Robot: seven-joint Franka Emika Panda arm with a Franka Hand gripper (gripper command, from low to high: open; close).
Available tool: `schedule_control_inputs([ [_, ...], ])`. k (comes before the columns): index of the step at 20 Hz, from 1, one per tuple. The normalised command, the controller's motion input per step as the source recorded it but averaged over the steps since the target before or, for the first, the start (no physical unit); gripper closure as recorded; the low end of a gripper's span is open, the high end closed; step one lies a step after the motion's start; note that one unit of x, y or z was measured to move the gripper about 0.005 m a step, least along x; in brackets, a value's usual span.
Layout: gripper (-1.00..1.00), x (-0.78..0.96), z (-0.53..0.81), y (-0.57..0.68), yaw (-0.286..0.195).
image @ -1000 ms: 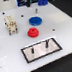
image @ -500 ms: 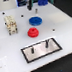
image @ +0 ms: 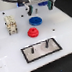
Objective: Insert the blue gear onto the right peg, followed by the red gear
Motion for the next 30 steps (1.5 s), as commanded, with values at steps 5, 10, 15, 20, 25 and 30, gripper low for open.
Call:
schedule_control_inputs([
  [5,-1.00,-0.26,-0.48,0.01,0.000],
  [10,-1.00,-0.22,-0.43,-0.03,0.000],
  [15,1.00,-0.28,-0.37,-0.05,0.000],
  [20,1.00,-0.26,-0.12,0.01,0.000],
  [25,1.00,-0.32,-0.11,-0.04,0.000],
  [30,1.00,-0.23,-0.05,0.00,0.000],
])
